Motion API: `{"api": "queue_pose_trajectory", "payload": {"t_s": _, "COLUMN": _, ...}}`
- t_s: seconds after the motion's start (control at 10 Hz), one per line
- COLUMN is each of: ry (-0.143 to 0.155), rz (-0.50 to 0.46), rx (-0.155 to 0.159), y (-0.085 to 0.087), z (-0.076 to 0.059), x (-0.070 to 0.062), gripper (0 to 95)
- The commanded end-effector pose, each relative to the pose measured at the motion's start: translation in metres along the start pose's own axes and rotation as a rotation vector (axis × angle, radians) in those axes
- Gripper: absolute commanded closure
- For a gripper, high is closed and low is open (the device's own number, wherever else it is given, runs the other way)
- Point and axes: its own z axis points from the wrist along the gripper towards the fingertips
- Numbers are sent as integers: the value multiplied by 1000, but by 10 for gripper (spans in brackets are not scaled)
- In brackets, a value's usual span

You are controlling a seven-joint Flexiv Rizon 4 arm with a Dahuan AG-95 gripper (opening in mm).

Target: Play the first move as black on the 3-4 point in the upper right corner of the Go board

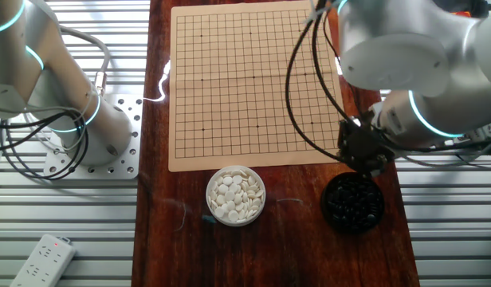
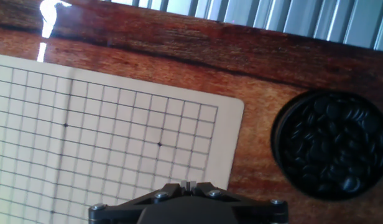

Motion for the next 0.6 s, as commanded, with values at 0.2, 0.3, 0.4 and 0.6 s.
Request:
{"api": "queue_pose_trajectory", "payload": {"t_s": 0.2, "ry": 11, "rz": -23, "rx": 18, "y": -10, "z": 5, "x": -3, "gripper": 950}}
{"api": "queue_pose_trajectory", "payload": {"t_s": 0.3, "ry": 14, "rz": -28, "rx": 25, "y": -14, "z": 5, "x": -3, "gripper": 950}}
{"api": "queue_pose_trajectory", "payload": {"t_s": 0.4, "ry": 16, "rz": -43, "rx": 30, "y": -21, "z": 5, "x": -5, "gripper": 950}}
{"api": "queue_pose_trajectory", "payload": {"t_s": 0.6, "ry": 14, "rz": -59, "rx": 31, "y": -32, "z": 3, "x": -6, "gripper": 760}}
